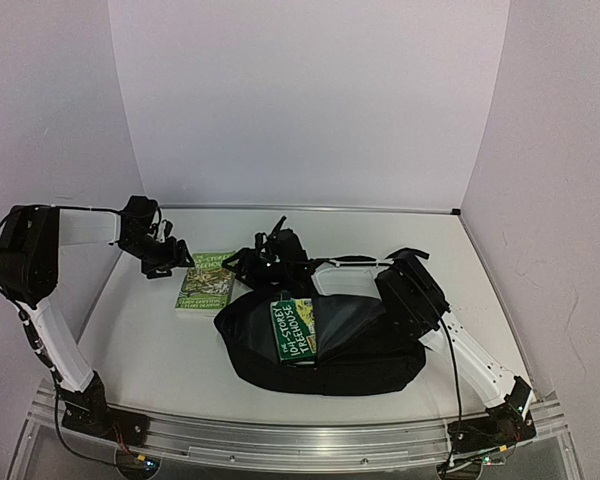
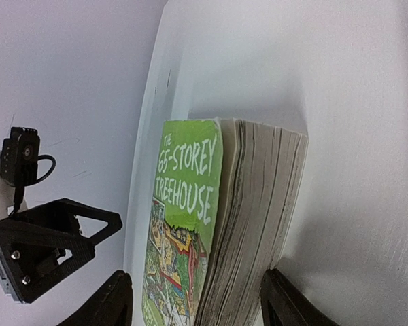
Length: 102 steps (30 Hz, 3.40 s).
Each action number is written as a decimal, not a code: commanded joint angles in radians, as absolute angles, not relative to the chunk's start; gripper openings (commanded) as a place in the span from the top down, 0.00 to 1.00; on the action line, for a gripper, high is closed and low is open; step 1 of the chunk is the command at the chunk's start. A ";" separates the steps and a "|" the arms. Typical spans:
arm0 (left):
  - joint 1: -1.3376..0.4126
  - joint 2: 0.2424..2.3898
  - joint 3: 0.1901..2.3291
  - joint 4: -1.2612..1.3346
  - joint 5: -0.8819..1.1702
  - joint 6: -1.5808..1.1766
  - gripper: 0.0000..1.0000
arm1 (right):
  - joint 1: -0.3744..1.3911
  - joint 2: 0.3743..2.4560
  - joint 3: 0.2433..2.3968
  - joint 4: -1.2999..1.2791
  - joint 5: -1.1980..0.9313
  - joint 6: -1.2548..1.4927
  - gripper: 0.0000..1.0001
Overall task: Pack the student bag
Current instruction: Pick up the book from the center of the board.
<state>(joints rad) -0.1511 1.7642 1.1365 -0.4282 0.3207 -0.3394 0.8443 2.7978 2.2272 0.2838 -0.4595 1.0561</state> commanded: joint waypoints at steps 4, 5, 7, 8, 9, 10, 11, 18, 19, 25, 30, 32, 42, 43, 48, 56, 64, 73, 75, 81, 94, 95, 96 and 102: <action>-0.132 1.863 1.197 -0.457 0.443 -0.303 0.24 | 0.864 2.788 2.165 0.218 -0.437 1.037 0.35; -0.131 1.868 1.199 -0.455 0.446 -0.301 0.24 | 0.864 2.787 2.163 0.218 -0.437 1.034 0.35; -0.132 1.877 1.201 -0.446 0.452 -0.299 0.24 | 0.864 2.783 2.159 0.218 -0.435 1.031 0.35; -0.131 1.885 1.204 -0.448 0.454 -0.298 0.24 | 0.865 2.783 2.159 0.218 -0.434 1.031 0.35; -0.131 1.893 1.209 -0.452 0.456 -0.298 0.25 | 0.865 2.783 2.161 0.218 -0.434 1.031 0.35; -0.132 1.901 1.213 -0.457 0.462 -0.297 0.25 | 0.864 2.783 2.162 0.218 -0.435 1.029 0.35; -0.132 1.907 1.214 -0.458 0.472 -0.296 0.26 | 0.864 2.783 2.163 0.218 -0.436 1.027 0.35; -0.146 1.940 1.203 -0.426 0.538 -0.292 0.33 | 0.864 2.803 2.190 0.220 -0.475 1.022 0.35; -0.152 1.941 1.198 -0.417 0.551 -0.292 0.34 | 0.864 2.805 2.196 0.222 -0.479 1.023 0.35; -0.186 1.952 1.180 -0.363 0.599 -0.304 0.47 | 0.866 2.842 2.242 0.247 -0.535 1.037 0.35; -0.209 1.947 1.174 -0.347 0.596 -0.309 0.49 | 0.871 2.834 2.234 0.266 -0.530 1.028 0.41; -0.210 1.939 1.169 -0.341 0.590 -0.311 0.50 | 0.871 2.823 2.216 0.288 -0.530 1.026 0.48; -0.221 1.931 1.174 -0.307 0.613 -0.311 0.54 | 0.876 2.817 2.214 0.389 -0.634 1.015 0.52; -0.222 1.932 1.177 -0.307 0.612 -0.312 0.54 | 0.876 2.812 2.208 0.390 -0.628 1.010 0.52; -0.224 1.913 1.177 -0.312 0.588 -0.316 0.54 | 0.876 2.788 2.162 0.392 -0.584 1.001 0.63; -0.221 1.764 1.102 -0.309 0.484 -0.370 0.35 | 0.875 2.661 2.042 0.526 -0.520 1.010 1.00; -0.168 1.399 1.013 -0.369 0.390 -0.456 0.13 | 0.875 2.511 1.989 0.672 -0.501 1.014 1.00; -0.151 1.178 1.038 -0.492 0.524 -0.492 0.03 | 0.875 2.275 1.884 0.718 -0.471 0.938 1.00; -0.150 1.163 1.053 -0.507 0.540 -0.506 0.03 | 0.875 2.223 1.853 0.717 -0.468 0.917 1.00; -0.153 1.145 1.104 -0.484 0.739 -0.507 0.01 | 0.874 2.057 1.727 0.700 -0.493 0.855 1.00; -0.211 1.163 1.093 -0.334 1.037 -0.558 0.05 | 0.874 1.910 1.563 0.703 -0.578 0.867 1.00; -0.218 1.171 1.095 -0.315 1.048 -0.565 0.16 | 0.874 1.905 1.555 0.704 -0.577 0.867 1.00; -0.224 1.179 1.097 -0.295 1.059 -0.570 0.30 | 0.874 1.899 1.546 0.705 -0.576 0.867 1.00; -0.247 1.230 1.109 -0.282 1.060 -0.569 0.69 | 0.875 1.866 1.487 0.709 -0.574 0.863 1.00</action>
